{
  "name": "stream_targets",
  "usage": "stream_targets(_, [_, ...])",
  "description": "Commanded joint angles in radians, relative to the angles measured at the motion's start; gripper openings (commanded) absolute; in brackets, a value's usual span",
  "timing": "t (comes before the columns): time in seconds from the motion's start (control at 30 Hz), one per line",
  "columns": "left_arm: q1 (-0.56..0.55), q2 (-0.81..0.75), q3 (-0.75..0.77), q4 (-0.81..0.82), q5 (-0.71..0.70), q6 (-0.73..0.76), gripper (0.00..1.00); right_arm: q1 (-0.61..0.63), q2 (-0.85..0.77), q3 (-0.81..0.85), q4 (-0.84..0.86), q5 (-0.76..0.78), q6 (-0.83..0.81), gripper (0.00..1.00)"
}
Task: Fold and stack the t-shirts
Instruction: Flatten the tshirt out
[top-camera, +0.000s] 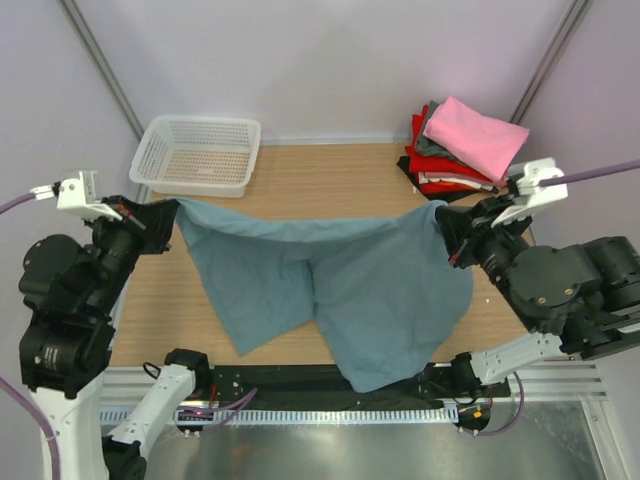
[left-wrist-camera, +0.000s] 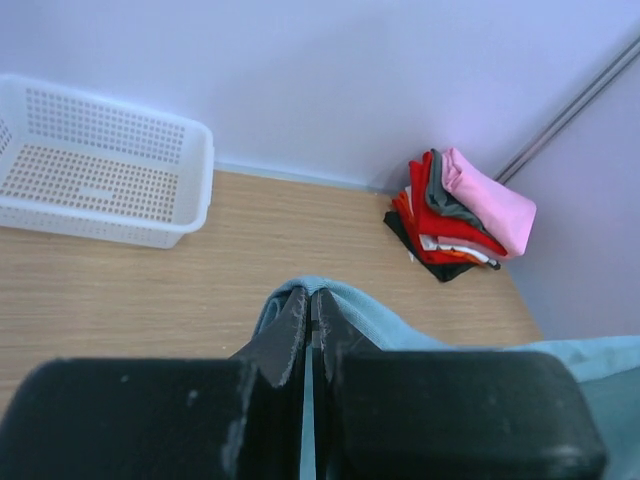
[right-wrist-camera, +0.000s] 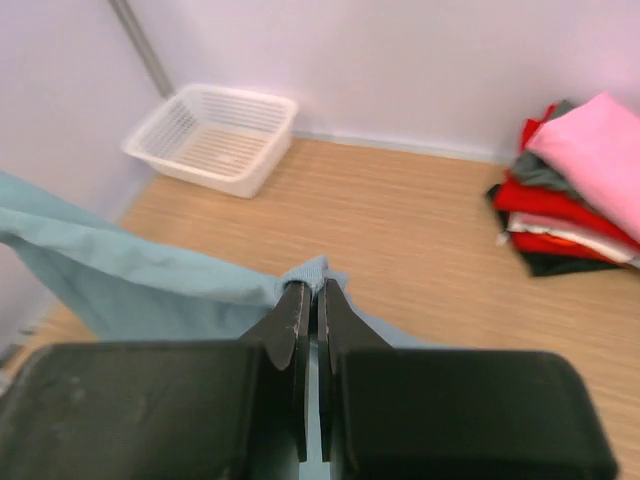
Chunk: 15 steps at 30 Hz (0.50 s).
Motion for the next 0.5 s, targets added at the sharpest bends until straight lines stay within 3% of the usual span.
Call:
stream_targets(0.0, [0.005, 0.075, -0.046, 0.074, 0.016, 0.015, 0.0, 0.0, -0.082, -0.161, 0.113, 0.333, -0.301, 0.01])
stream_targets(0.03, [0.005, 0.084, -0.055, 0.089, 0.012, 0.01, 0.0, 0.0, -0.14, -0.239, 0.285, 0.32, -0.454, 0.01])
stream_targets(0.07, [0.005, 0.095, -0.071, 0.101, 0.012, 0.006, 0.0, 0.0, -0.253, -0.448, 0.785, 0.285, -0.949, 0.01])
stream_targets(0.13, [0.005, 0.124, -0.08, 0.15, 0.024, 0.001, 0.0, 0.003, -0.336, -0.676, 1.451, 0.27, -1.476, 0.01])
stream_targets(0.17, [0.005, 0.135, -0.081, 0.164, 0.042, -0.001, 0.0, 0.003, -0.302, -0.714, 1.588, 0.287, -1.56, 0.01])
stream_targets(0.23, [0.005, 0.158, -0.086, 0.204, 0.065, -0.001, 0.0, 0.003, -0.225, -0.615, 1.26, 0.306, -1.302, 0.01])
stream_targets(0.27, [0.005, 0.163, -0.091, 0.227, 0.083, 0.001, 0.0, 0.0, -0.117, -0.503, 0.966, 0.315, -1.211, 0.01])
stream_targets(0.3, [0.005, 0.166, -0.104, 0.239, 0.087, 0.002, 0.0, -0.018, -0.073, -0.461, 0.886, 0.318, -1.133, 0.01])
stream_targets(0.4, [0.005, 0.167, -0.13, 0.255, 0.071, -0.001, 0.0, -0.254, 0.073, -0.416, 0.998, 0.341, -1.299, 0.01])
stream_targets(0.43, [0.005, 0.161, -0.137, 0.255, 0.07, -0.001, 0.0, -0.385, 0.102, -0.451, 1.149, 0.358, -1.382, 0.01])
stream_targets(0.47, [0.005, 0.155, -0.143, 0.253, 0.07, 0.001, 0.0, -0.435, 0.126, -0.478, 1.25, 0.365, -1.467, 0.01])
